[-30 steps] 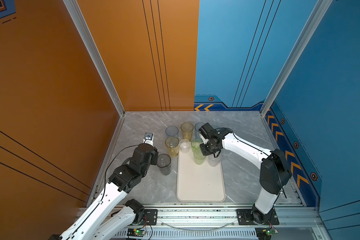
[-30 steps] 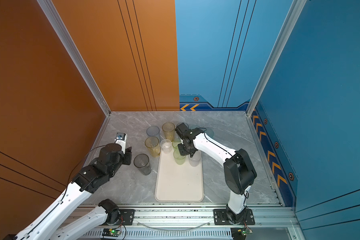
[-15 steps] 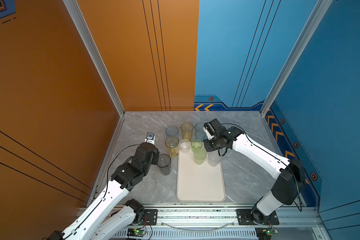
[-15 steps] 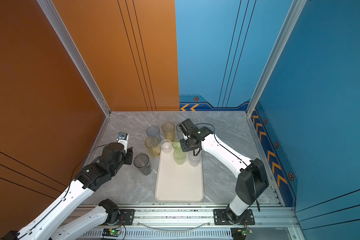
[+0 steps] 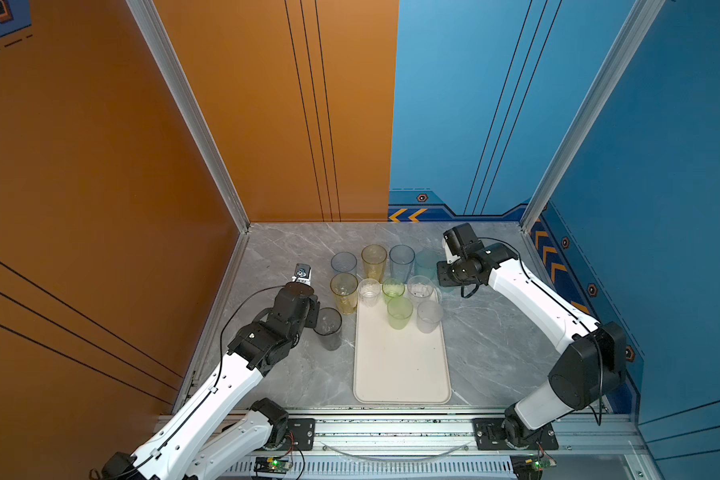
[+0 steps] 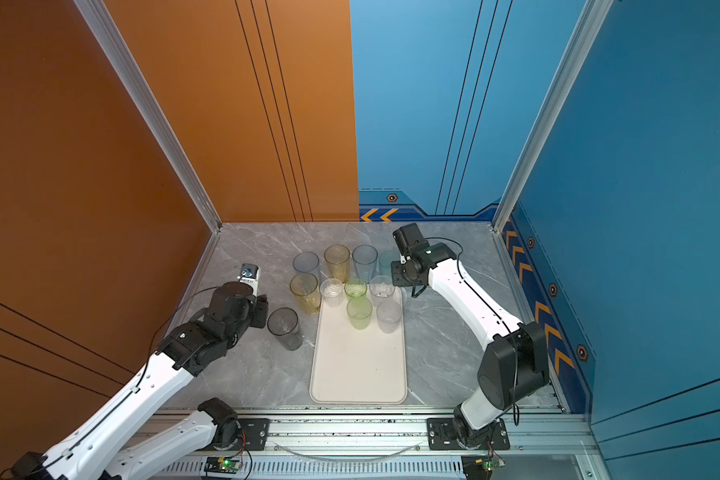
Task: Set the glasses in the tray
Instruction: 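Move the right gripper to the teal textured cup lying beyond the tray, then close the right gripper on the teal textured cup's rim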
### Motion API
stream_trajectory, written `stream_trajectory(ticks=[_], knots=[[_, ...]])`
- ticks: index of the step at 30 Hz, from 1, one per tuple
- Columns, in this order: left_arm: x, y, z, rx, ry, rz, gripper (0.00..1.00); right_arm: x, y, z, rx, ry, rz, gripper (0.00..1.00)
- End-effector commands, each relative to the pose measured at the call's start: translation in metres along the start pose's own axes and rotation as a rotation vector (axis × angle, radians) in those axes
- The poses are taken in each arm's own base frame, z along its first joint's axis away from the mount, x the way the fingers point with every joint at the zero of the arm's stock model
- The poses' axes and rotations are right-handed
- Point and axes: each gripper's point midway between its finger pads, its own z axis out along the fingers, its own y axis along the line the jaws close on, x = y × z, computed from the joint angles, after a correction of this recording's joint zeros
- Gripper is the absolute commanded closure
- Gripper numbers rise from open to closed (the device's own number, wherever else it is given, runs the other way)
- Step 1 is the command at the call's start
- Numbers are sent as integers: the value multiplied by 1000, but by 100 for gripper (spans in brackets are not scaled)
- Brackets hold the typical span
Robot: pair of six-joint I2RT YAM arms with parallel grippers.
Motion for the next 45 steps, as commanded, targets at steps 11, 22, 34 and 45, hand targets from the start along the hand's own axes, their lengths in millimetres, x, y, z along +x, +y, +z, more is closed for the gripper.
stream_trajectory(ticks=[11, 22, 34, 45], knots=[[-16, 7, 7, 10, -21, -60, 59, -16, -75, 7, 104, -42, 141, 71], [-13, 3, 12, 24, -20, -53, 59, -22, -85, 25, 78, -16, 187, 71], [-11, 3, 14, 20, -11, -49, 59, -33, -90, 56, 97, 37, 180, 74], [-8, 4, 19, 18, 6, -50, 59, -44, -95, 78, 113, 59, 177, 77]])
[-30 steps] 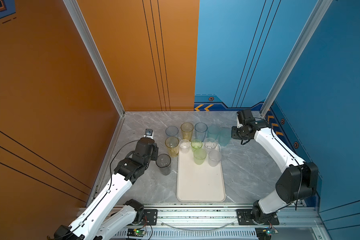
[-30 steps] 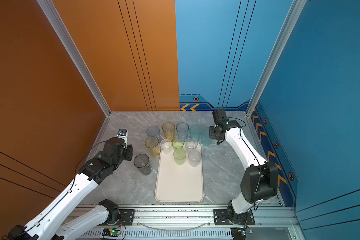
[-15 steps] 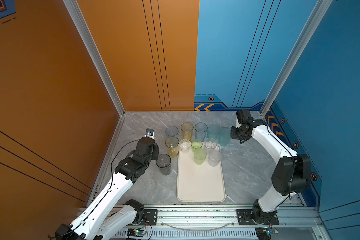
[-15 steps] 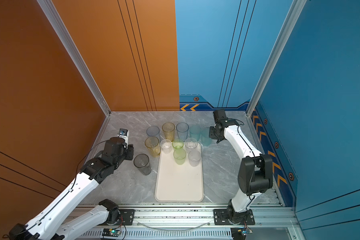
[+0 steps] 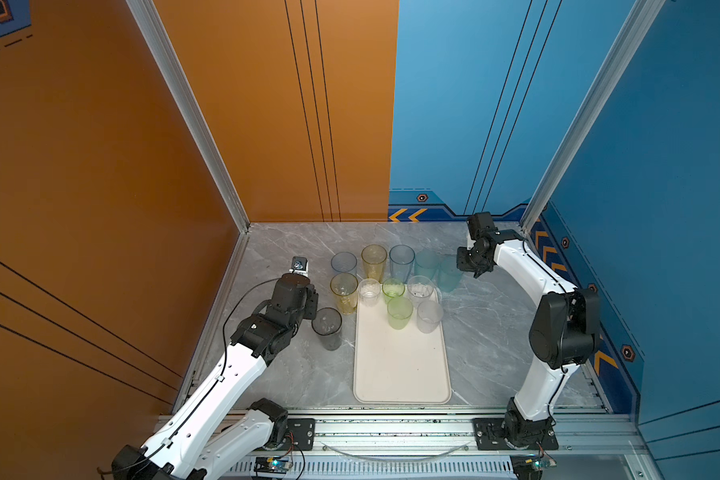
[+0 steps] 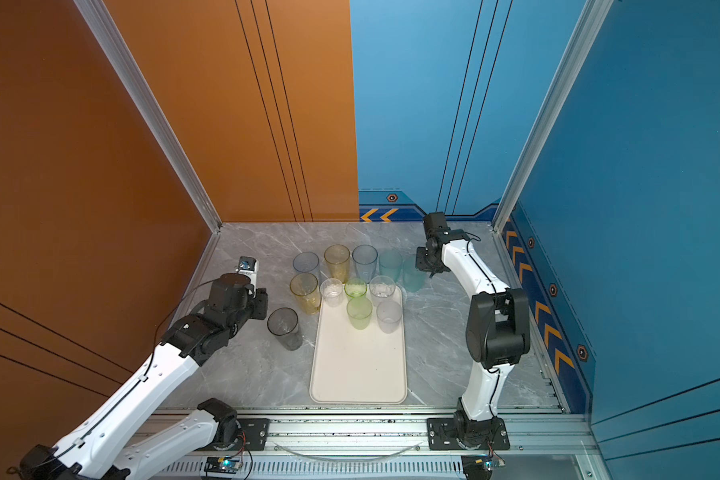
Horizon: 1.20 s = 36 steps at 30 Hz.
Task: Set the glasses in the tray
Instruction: 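Close the right gripper on the teal textured cup's rim, then lift the teal textured cup with the right gripper and carry it over the tray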
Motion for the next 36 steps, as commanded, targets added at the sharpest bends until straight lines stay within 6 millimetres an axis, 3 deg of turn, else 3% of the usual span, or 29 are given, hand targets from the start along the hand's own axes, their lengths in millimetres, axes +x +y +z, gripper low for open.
stream_trajectory(ticks=[1, 10, 24, 30, 33, 36], knots=[[2, -1, 4, 10, 4, 1, 59, -8, -3, 4, 12, 1, -6, 77], [2, 1, 6, 10, 9, -8, 60, -10, -4, 20, 27, 31, -13, 83], [5, 0, 11, 23, 22, -14, 60, 1, -12, 20, 80, 49, -51, 98], [4, -1, 10, 27, 18, -16, 60, 0, -22, -1, 126, -1, -59, 100], [4, -2, 10, 35, 19, -18, 60, -4, -28, -26, 135, -66, -48, 100], [3, -3, 9, 42, 17, -20, 60, -6, -28, -62, 124, -151, -44, 100]])
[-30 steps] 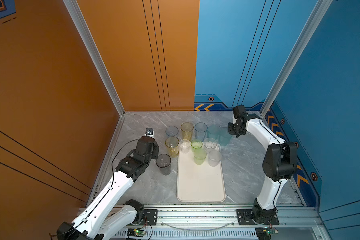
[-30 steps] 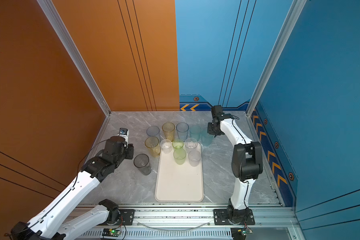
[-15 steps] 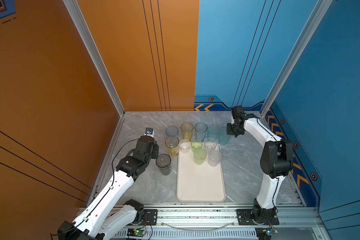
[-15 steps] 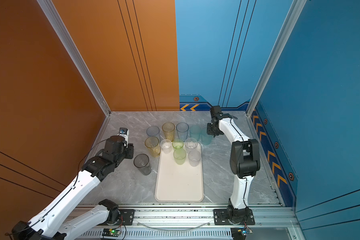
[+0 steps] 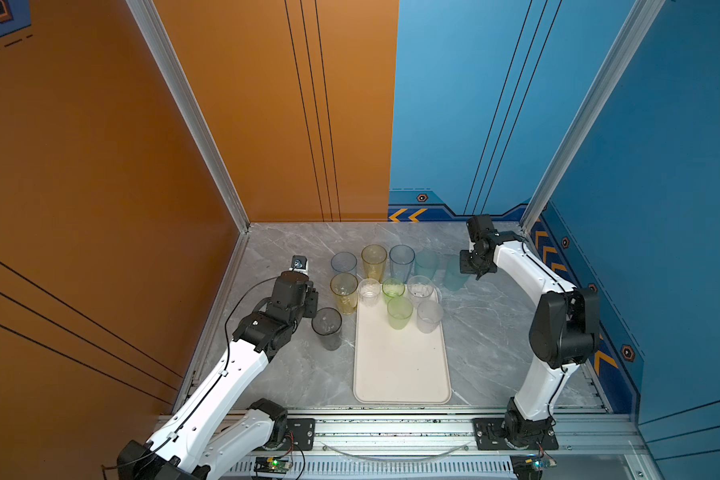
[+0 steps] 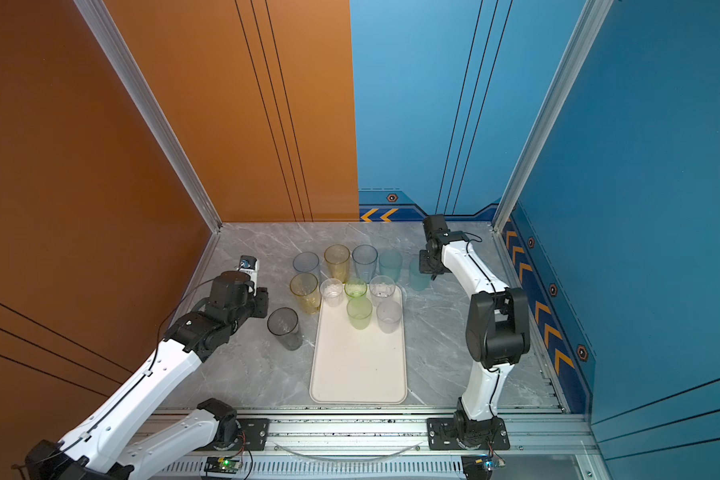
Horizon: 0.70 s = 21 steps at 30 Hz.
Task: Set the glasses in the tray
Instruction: 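Lift the teal textured cup with the right gripper and carry it over the tray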
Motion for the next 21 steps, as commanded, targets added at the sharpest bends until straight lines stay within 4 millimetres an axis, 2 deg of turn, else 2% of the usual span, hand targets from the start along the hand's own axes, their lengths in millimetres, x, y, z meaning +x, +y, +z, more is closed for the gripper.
stream_trajectory(ticks=[1, 3, 6, 8, 12, 15, 21], knots=[[0, -2, 0, 20, -4, -5, 60, -16, -12, -62, 23, -157, 4, 100], [0, -2, -1, 22, -5, -5, 60, -16, -9, -91, 7, -213, -14, 100], [-2, -2, -2, 27, -11, -9, 60, -13, 7, -131, -41, -277, -70, 100], [-2, -3, -2, 30, -11, -9, 60, -8, 25, -154, -86, -303, -127, 100], [-3, -4, -3, 38, -12, -9, 60, 14, 78, -191, -193, -319, -295, 100], [-3, -4, -4, 40, -16, -10, 60, 36, 118, -203, -272, -291, -414, 100], [-4, -5, -4, 44, -14, -9, 60, 81, 198, -205, -372, -233, -638, 100]])
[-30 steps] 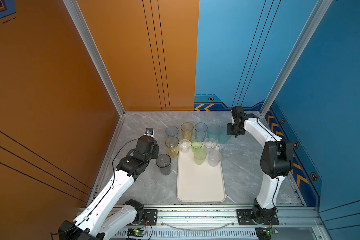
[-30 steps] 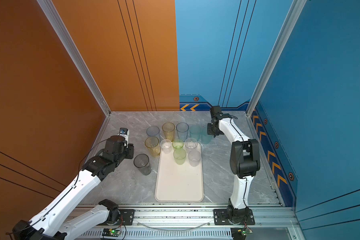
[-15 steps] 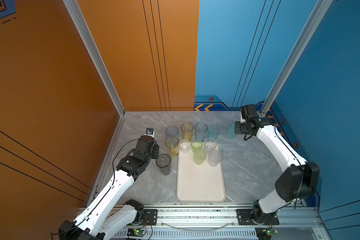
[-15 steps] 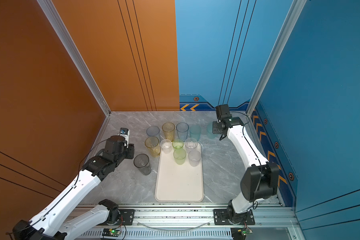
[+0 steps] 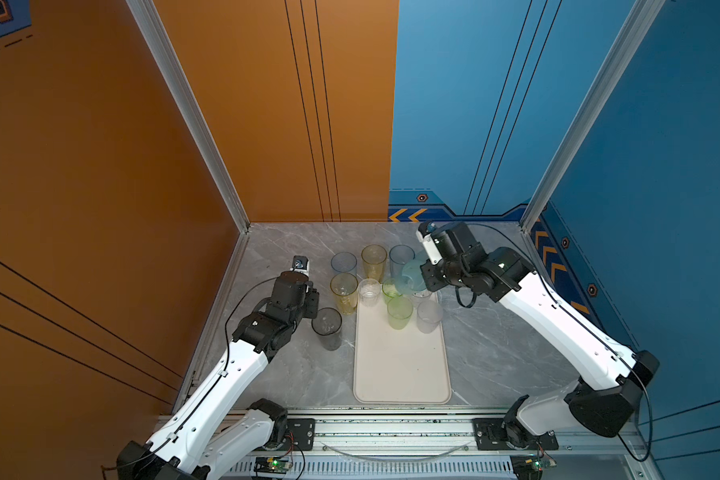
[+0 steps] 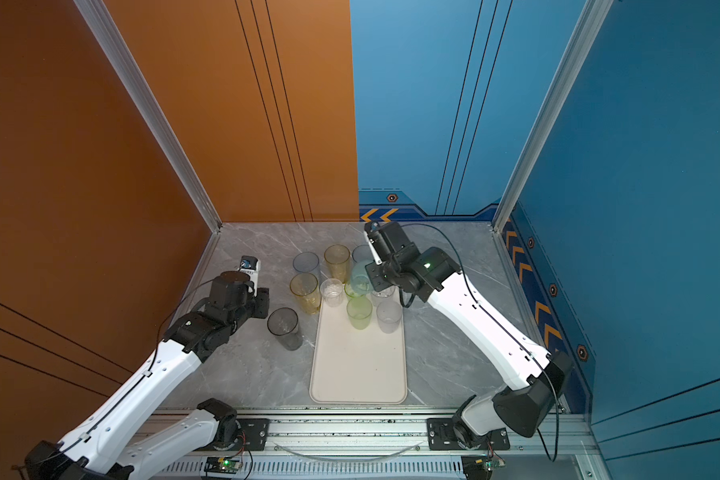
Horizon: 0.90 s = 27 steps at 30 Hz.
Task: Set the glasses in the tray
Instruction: 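Lift the teal textured cup with the right gripper and carry it over the tray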
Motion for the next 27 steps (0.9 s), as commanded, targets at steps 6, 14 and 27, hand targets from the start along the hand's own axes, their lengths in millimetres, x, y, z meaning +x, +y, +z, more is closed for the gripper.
stream_trajectory(ticks=[6, 14, 27], knots=[[-4, -1, -3, 16, -16, -8, 60, 16, 72, 36, -110, 139, -171, 100], [-3, -1, -2, 15, -11, -6, 60, 21, 96, 70, -146, 208, -217, 100], [-2, 0, -1, 13, -8, -7, 60, 28, 95, 117, -125, 288, -228, 100]])
